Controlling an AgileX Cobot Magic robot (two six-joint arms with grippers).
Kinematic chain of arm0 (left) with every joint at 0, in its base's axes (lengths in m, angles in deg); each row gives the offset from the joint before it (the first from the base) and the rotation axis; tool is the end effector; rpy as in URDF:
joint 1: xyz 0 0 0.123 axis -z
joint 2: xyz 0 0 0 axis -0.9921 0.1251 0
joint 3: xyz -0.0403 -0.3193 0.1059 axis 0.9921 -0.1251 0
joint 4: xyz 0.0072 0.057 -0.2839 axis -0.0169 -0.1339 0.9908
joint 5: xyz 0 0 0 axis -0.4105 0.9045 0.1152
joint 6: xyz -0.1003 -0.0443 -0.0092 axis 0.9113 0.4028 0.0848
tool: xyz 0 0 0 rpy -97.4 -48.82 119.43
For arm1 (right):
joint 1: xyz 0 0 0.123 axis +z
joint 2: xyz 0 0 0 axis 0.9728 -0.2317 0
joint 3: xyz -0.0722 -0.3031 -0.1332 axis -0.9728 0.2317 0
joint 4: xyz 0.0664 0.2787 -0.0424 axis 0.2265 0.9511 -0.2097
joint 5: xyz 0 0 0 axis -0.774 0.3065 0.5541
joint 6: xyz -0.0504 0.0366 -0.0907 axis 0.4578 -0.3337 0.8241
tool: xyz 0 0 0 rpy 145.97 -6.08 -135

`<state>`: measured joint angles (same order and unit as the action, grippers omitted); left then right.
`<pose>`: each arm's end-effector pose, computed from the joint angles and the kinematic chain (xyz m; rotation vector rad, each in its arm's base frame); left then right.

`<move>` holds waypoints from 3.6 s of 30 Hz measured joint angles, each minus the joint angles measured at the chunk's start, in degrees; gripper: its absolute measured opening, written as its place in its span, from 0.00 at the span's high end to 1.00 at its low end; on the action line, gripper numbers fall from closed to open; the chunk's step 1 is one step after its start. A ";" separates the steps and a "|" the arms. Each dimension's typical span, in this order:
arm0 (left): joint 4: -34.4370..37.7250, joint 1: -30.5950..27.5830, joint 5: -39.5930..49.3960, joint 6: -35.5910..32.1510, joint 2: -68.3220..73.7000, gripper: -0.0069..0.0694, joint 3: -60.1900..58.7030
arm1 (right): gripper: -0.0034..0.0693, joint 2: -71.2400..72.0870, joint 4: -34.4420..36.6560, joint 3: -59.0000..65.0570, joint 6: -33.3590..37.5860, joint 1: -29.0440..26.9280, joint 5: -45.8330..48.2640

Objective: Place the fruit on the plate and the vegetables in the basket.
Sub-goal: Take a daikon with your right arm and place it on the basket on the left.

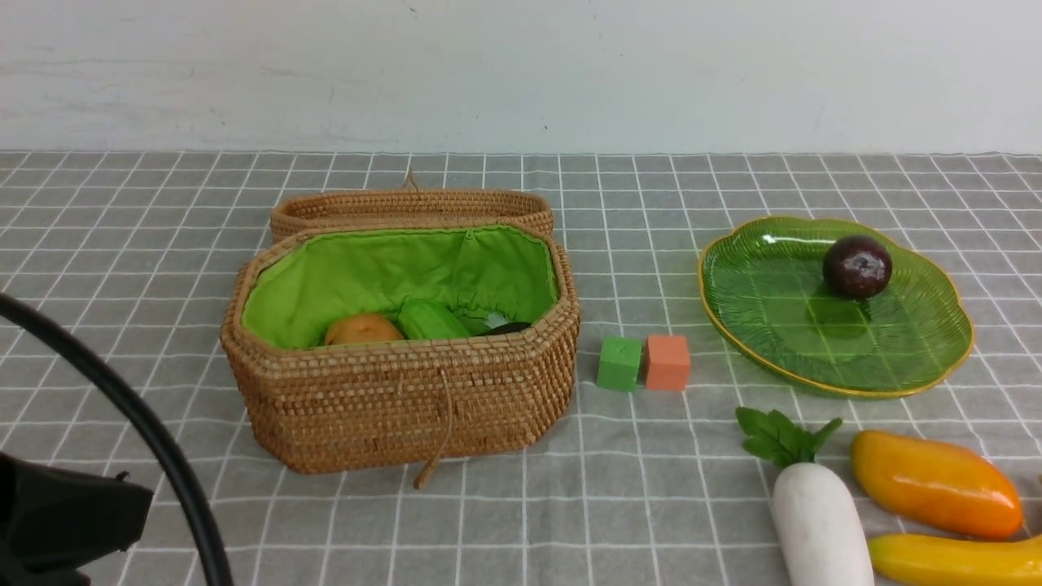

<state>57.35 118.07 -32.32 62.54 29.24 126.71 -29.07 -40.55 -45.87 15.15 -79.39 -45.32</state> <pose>0.1050 -0.0716 0.3933 0.4157 2.2964 -0.4193 0.0542 -0.0070 0.1677 0.1059 1.8669 -0.0457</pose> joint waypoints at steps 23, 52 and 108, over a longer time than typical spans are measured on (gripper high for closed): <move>-13.09 -0.58 -17.79 1.08 -17.59 0.93 -14.84 | 0.62 0.00 0.00 0.00 0.00 0.00 0.00; -4.55 -25.44 -34.42 1.78 -41.43 0.90 -52.78 | 0.62 0.00 0.00 0.00 0.00 0.00 0.00; -4.55 -25.44 -34.42 1.79 -41.43 0.86 -52.78 | 0.62 -6.74 -6.39 -28.47 -24.96 0.00 -26.97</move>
<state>52.80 92.63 -66.74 64.33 -12.19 73.93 -35.80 -46.95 -74.33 -9.81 -79.39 -72.30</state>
